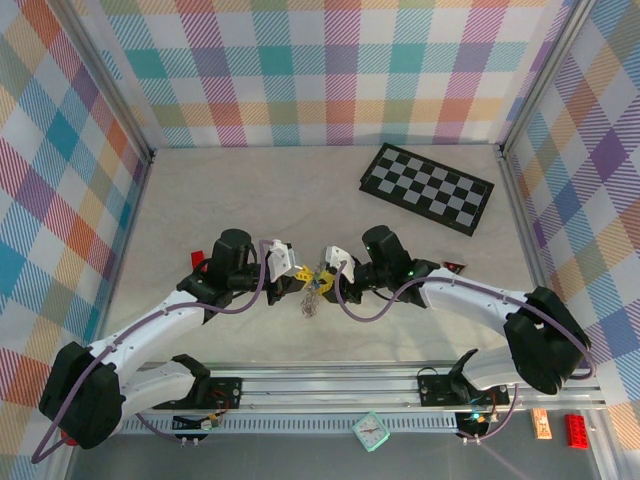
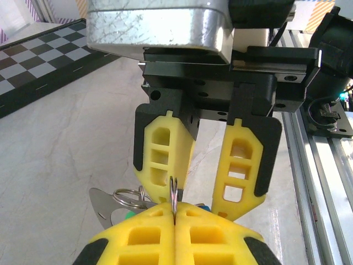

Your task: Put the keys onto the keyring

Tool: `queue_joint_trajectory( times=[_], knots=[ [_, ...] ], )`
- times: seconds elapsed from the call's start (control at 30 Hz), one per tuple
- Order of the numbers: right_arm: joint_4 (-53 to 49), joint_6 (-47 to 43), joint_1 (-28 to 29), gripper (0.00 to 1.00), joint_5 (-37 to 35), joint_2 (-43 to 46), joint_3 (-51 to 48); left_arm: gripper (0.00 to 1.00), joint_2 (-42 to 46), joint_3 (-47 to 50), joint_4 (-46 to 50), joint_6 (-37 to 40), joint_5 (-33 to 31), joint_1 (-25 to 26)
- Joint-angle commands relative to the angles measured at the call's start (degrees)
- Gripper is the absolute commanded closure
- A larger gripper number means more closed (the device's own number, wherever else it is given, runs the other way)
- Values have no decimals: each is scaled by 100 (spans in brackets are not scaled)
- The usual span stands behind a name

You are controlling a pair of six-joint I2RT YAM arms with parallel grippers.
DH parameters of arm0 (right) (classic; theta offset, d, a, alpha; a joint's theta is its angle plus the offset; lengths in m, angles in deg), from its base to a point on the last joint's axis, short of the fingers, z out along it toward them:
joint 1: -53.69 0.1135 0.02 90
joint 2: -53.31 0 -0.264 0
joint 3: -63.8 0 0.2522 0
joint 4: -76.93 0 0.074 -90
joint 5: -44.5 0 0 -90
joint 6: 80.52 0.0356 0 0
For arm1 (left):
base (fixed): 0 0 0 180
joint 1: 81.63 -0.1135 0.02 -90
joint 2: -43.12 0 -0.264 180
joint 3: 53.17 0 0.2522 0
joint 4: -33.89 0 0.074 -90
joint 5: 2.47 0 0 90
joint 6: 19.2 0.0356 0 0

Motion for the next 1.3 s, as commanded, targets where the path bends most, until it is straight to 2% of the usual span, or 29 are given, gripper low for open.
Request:
queue_joint_trajectory(
  times=[0.0, 0.27, 0.57, 0.93, 1.27],
  knots=[
    [267, -1, 44, 73, -87, -45, -96, 100, 95, -31, -271, -41, 185, 31],
    [621, 113, 55, 76, -70, -86, -106, 100, 94, -39, -262, -41, 180, 31],
    [163, -177, 46, 94, -106, 117, -62, 100, 129, -48, -210, -14, 160, 31],
    [-695, -561, 37, 100, -259, 310, 372, 100, 178, -83, -89, 90, 159, 31],
    [-1235, -688, 71, 100, 300, -215, 749, 100, 167, -83, -104, 108, 168, 31]
  ],
)
